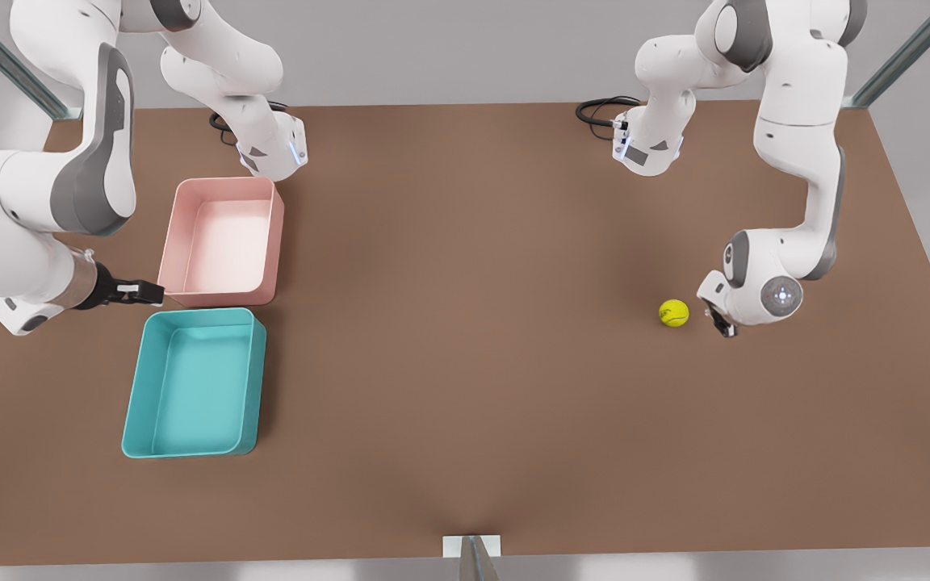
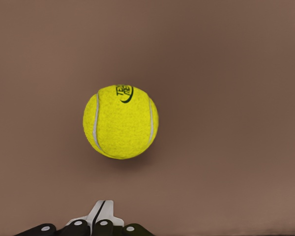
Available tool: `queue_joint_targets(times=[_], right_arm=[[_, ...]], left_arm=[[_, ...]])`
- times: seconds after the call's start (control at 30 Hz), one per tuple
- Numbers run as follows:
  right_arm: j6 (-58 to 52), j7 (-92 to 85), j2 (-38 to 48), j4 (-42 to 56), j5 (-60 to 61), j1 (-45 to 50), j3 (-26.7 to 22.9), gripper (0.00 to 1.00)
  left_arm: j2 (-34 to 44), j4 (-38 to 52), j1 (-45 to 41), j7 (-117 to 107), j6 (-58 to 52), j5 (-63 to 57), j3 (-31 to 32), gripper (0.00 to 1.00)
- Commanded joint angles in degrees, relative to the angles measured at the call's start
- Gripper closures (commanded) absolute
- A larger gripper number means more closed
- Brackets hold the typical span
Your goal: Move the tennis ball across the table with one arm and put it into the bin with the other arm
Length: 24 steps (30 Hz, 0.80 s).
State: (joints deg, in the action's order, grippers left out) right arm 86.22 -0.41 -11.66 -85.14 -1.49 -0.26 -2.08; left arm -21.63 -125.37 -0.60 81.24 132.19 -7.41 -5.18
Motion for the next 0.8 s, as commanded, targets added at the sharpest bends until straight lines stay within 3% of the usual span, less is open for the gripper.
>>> queue_joint_targets(times=[0.0,0.13,0.37,0.6,0.7,0.77], right_arm=[[0.09,-0.2,0.06,-0.12,0.08,0.0,0.06,0.0],[0.18,-0.2,-0.12,-0.12,0.08,0.0,-0.03,0.0],[0.18,-0.2,-0.12,-0.55,0.08,-0.09,-0.03,0.0],[0.18,-0.2,-0.12,-0.99,0.17,-0.09,-0.03,0.0],[0.35,-0.2,-0.3,-1.08,0.17,-0.09,-0.03,0.0],[0.35,-0.2,-0.38,-1.08,0.61,-0.09,-0.03,0.0]], left_arm=[[0.01,-1.28,-0.1,26.52,4.39,-0.5,0.0,0.79],[0.01,-1.36,0.16,25.21,2.81,-0.41,0.0,0.79],[0.01,-2.33,-0.36,-0.11,2.72,-0.41,0.08,0.79],[-0.69,-2.33,-2.03,-2.31,2.63,-0.23,0.08,0.79],[-1.04,-2.24,-10.03,-15.66,2.63,0.9,0.43,0.79],[0.98,0.3,-14.78,-33.94,-0.08,13.57,7.02,0.79]])
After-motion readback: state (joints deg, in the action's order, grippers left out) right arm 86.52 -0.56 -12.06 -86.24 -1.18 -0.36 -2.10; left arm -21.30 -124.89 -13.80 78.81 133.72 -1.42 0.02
